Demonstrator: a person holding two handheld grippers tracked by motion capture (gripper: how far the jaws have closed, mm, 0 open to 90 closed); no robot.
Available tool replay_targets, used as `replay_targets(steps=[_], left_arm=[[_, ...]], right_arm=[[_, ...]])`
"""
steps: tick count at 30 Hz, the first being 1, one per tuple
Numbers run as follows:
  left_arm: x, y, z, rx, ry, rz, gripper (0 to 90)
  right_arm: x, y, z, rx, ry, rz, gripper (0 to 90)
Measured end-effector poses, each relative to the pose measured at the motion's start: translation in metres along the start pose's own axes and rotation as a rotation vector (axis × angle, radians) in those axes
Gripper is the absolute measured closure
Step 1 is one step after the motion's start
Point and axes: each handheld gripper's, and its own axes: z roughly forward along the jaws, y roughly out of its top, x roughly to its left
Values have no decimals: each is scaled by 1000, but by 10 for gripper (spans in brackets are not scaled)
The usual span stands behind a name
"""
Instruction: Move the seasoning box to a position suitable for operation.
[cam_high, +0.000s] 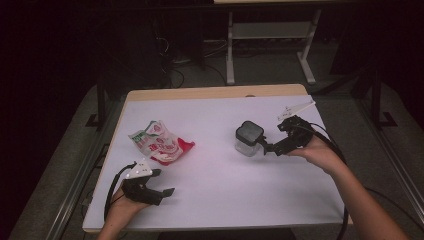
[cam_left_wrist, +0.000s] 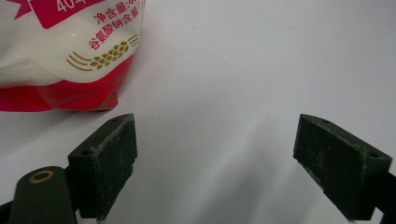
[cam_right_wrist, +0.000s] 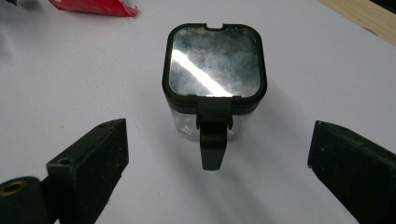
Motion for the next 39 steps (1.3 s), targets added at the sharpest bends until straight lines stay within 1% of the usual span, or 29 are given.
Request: replay_targets(steps=[6,7,9,11,12,14,15,19,22,24,26,27,30,32,33,34,39], left_arm=[[-1,0,0,6,-4,3,133],[-1,0,0,6,-4,4,133],[-1,0,0,6,-4,3,133],[0,0,1,8,-5,2,133],[0,0,1,8,-6,3,133],[-1,0,1,8,-7,2,133],[-1,0,1,10,-9,1,133],[-1,0,1,11,-12,3,133],[-1,0,1,12,-13,1,133],[-1,0,1,11,-13,0,134],[-1,0,1,11,-13,1,133],[-1,0,1,11,-14,0,133],[-1,0,1,12,-15,0,133],[-1,0,1,12,-15,1,133],[-1,0,1,12,-15,1,133],[-1,0,1,12,-16,0,134],[-1,0,1,12,-17,1,133]], right_arm=[[-1,11,8,22,29,3,47],[-1,12,9,23,26,-8,47],[-1,15,11,28,27,-13,47],[0,18,13,32,30,-12,46],[0,20,13,33,29,-20,47],[0,23,15,29,39,-17,47],[0,24,16,37,37,-18,45],[0,31,20,43,37,-31,40],[0,36,23,44,48,-34,41],[0,39,26,58,45,-39,37],[0,40,28,60,47,-41,37],[0,44,31,65,51,-41,37],[1,47,34,75,47,-45,37],[2,52,41,93,46,-51,37],[2,52,41,93,46,-51,37],[3,54,46,113,44,-55,37],[4,58,58,145,41,-47,35]])
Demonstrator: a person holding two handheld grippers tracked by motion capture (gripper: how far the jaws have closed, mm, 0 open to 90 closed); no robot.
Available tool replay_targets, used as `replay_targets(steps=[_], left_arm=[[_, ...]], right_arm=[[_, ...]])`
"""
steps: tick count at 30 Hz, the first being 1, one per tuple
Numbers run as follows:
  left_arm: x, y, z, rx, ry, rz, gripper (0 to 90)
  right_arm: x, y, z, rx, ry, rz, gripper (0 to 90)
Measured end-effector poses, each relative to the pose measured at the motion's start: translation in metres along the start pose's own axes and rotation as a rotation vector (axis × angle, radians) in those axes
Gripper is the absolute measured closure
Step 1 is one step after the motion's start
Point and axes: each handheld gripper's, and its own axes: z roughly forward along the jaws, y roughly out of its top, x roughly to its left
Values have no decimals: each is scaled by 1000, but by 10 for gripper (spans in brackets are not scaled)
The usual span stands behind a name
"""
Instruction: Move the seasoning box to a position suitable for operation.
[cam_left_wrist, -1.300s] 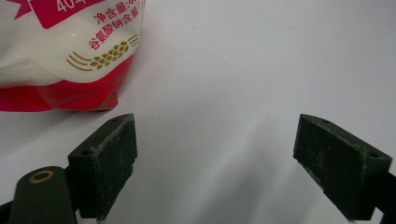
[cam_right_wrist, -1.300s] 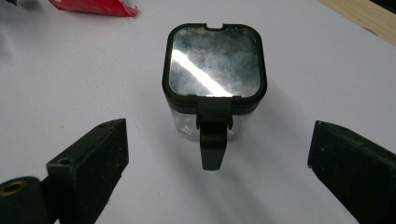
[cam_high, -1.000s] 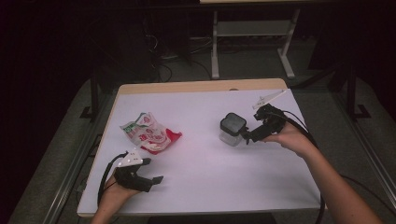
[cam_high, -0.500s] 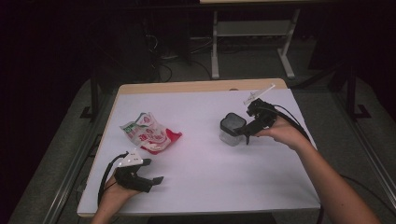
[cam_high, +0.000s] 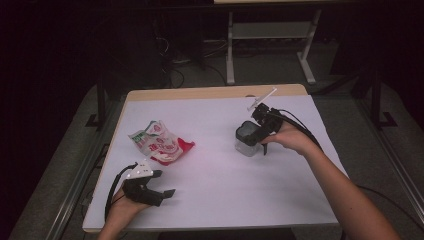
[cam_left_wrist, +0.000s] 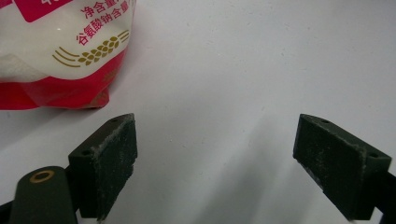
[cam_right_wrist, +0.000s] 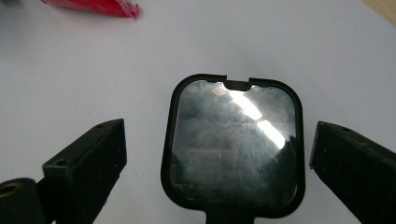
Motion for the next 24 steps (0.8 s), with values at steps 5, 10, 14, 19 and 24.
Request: replay_targets(steps=[5,10,14,19,24], left_arm=[[0,0,0,-1,-2,1,133],[0,0,0,-1,-3,2,134],[0,0,0,-2,-4,1,134],[0,0,0,-1,-5,1,134],[0,0,1,-1,-5,1,133]], right_arm=[[-3,4,12,49,-8,0,36],[-6,7,22,98,-17,23,36],[-8,8,28,117,-16,26,36],[-9,8,36,142,-19,26,39],[-11,7,40,153,-24,32,47]])
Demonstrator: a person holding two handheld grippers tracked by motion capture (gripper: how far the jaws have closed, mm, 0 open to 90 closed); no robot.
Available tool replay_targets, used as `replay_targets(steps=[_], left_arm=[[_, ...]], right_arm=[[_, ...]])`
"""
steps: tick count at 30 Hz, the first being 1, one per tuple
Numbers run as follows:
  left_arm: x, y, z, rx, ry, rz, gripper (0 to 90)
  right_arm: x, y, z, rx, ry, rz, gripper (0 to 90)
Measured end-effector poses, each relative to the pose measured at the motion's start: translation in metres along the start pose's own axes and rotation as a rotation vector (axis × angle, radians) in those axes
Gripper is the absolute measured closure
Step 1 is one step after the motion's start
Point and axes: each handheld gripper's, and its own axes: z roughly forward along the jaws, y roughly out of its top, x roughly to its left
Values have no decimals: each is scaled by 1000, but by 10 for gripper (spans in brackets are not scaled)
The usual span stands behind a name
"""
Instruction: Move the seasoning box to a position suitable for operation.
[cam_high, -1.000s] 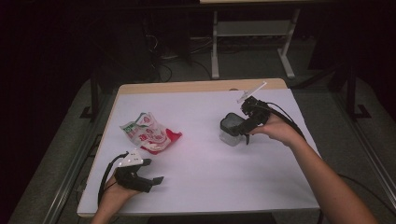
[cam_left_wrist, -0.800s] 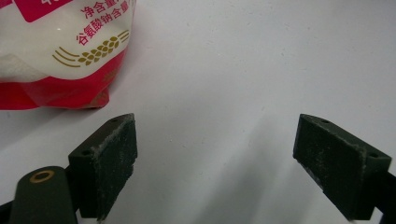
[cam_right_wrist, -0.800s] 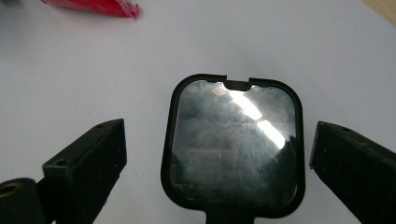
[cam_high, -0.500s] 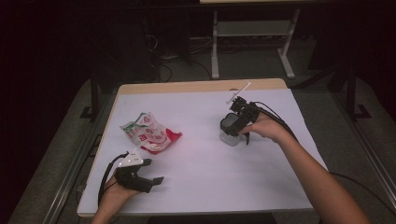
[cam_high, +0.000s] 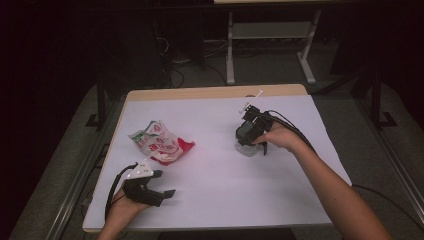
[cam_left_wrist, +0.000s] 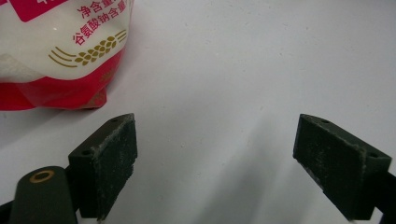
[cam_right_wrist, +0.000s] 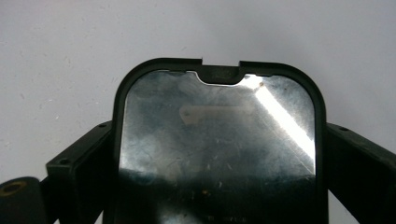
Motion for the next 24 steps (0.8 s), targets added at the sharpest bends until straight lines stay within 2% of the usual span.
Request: replay_targets(steps=[5,13,18,24], left_arm=[[0,0,1,0,-1,0,133],[0,0,1,2,-5,5,134],[0,0,1,-1,-8,3,134],[0,0,1,1,-8,5,133]], right_arm=[[-1,0,3,14,3,13,52],[0,0,7,38,6,8,91],[2,1,7,37,9,-4,139],[2,0,7,36,8,-4,146]])
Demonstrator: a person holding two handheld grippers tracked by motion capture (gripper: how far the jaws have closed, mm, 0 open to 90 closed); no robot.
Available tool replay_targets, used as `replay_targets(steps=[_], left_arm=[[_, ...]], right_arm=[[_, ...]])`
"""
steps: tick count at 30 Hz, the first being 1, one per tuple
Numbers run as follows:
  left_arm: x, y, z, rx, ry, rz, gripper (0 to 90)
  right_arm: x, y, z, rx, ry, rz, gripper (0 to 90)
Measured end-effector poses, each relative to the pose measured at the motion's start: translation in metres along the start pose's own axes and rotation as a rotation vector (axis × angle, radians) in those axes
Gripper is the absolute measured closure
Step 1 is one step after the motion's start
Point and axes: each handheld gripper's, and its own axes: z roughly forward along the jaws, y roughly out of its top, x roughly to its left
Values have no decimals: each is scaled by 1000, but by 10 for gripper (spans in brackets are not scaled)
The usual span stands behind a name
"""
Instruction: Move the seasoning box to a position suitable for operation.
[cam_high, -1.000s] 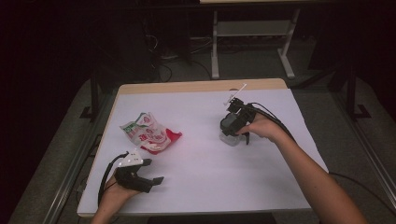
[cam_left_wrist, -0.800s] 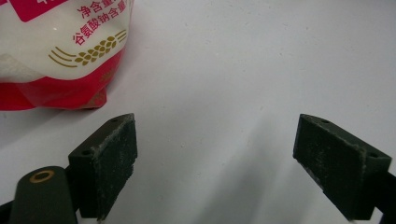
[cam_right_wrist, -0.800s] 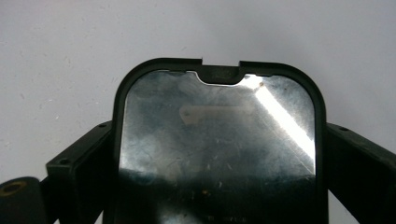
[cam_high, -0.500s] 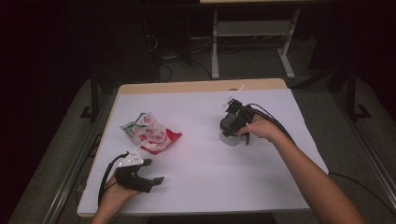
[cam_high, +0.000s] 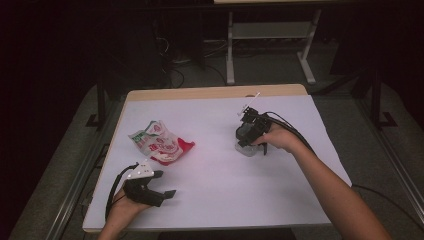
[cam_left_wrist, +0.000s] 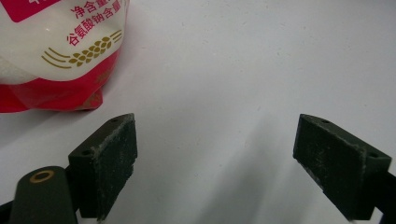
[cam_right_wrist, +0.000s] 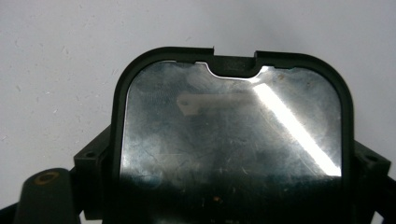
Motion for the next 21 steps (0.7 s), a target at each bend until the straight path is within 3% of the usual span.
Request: replay_targets(steps=[16,21], left_arm=[[0,0,1,-1,-6,-1,133],[-1,0,1,2,-7,-3,133]], right_arm=[[3,-2,-3,7,0,-16,150],[7,-4,-11,-3,-1,-24,150]])
